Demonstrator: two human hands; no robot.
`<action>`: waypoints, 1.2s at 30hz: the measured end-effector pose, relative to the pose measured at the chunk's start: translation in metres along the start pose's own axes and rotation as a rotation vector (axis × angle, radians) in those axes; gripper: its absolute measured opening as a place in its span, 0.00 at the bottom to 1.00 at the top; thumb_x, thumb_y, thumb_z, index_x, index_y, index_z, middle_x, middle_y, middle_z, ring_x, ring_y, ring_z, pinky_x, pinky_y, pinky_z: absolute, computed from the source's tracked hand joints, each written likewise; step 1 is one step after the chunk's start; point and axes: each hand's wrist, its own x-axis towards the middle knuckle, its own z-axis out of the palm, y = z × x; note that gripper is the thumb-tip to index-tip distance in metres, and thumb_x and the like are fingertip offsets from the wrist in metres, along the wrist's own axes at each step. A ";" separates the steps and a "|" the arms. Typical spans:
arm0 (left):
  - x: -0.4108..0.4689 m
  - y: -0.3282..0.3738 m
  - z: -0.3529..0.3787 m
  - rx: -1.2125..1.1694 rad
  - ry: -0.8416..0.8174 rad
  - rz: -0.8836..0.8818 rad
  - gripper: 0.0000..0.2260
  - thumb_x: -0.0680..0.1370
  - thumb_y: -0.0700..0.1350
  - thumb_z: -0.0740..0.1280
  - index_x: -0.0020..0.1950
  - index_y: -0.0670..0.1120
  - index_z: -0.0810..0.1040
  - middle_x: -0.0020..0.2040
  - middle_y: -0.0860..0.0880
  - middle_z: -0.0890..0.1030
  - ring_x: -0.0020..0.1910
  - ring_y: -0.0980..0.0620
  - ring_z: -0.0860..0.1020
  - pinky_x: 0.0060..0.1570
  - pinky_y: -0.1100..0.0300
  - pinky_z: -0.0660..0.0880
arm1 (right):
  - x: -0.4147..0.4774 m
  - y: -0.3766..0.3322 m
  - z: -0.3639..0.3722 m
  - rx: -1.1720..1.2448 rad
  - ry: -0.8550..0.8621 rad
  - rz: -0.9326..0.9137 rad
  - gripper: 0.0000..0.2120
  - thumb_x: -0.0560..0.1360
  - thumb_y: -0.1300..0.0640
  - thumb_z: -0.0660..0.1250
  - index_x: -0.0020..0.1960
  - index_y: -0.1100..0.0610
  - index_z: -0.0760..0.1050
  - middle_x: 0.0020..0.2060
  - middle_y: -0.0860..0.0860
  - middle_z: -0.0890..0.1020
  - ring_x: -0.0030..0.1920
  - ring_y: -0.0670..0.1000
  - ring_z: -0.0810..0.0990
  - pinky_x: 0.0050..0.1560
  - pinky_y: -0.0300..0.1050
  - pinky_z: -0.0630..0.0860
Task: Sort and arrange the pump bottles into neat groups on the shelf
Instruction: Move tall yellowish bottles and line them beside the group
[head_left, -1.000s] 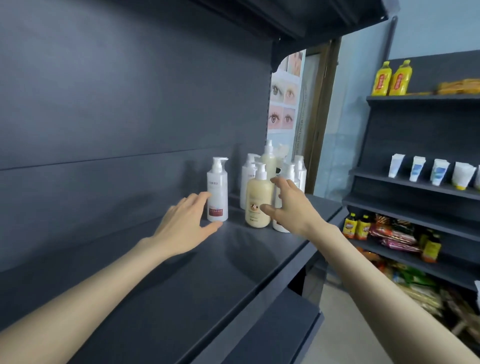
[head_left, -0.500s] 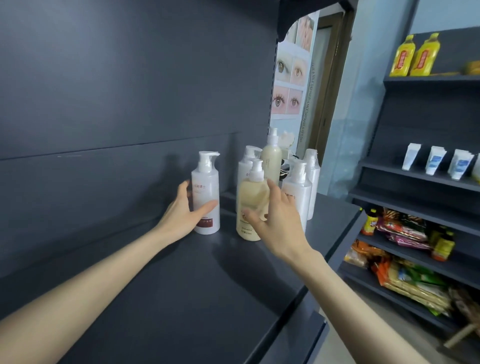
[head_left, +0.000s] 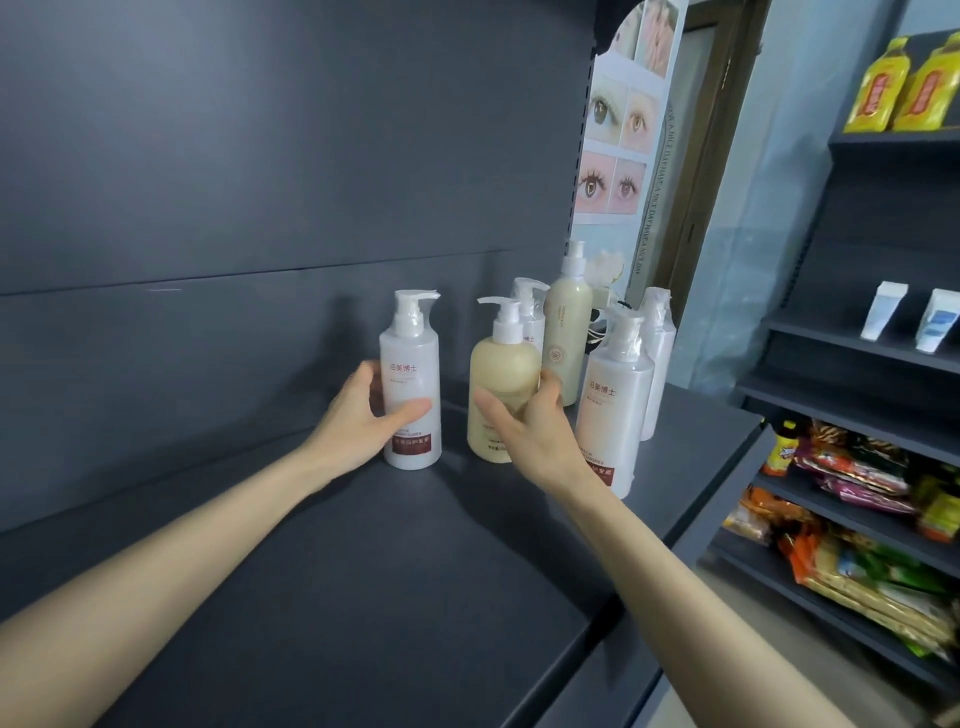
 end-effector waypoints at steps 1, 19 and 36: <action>-0.001 -0.001 0.002 -0.033 0.001 -0.012 0.19 0.73 0.48 0.72 0.59 0.51 0.68 0.56 0.54 0.77 0.53 0.58 0.76 0.55 0.59 0.72 | 0.004 0.002 0.003 0.057 -0.002 0.026 0.39 0.73 0.43 0.68 0.73 0.59 0.51 0.69 0.53 0.65 0.66 0.53 0.69 0.67 0.52 0.68; -0.029 0.011 0.017 -0.079 0.203 -0.052 0.15 0.77 0.52 0.65 0.59 0.47 0.68 0.49 0.57 0.77 0.46 0.63 0.76 0.40 0.67 0.71 | 0.005 0.020 0.007 0.259 0.036 -0.037 0.23 0.73 0.43 0.68 0.62 0.50 0.64 0.59 0.49 0.75 0.57 0.47 0.76 0.57 0.45 0.73; -0.225 0.100 -0.055 -0.085 0.759 -0.121 0.09 0.79 0.49 0.62 0.54 0.45 0.72 0.45 0.49 0.78 0.41 0.55 0.78 0.33 0.69 0.74 | -0.100 -0.080 0.014 0.576 -0.399 -0.241 0.20 0.70 0.40 0.68 0.53 0.51 0.68 0.47 0.46 0.78 0.46 0.46 0.78 0.41 0.39 0.73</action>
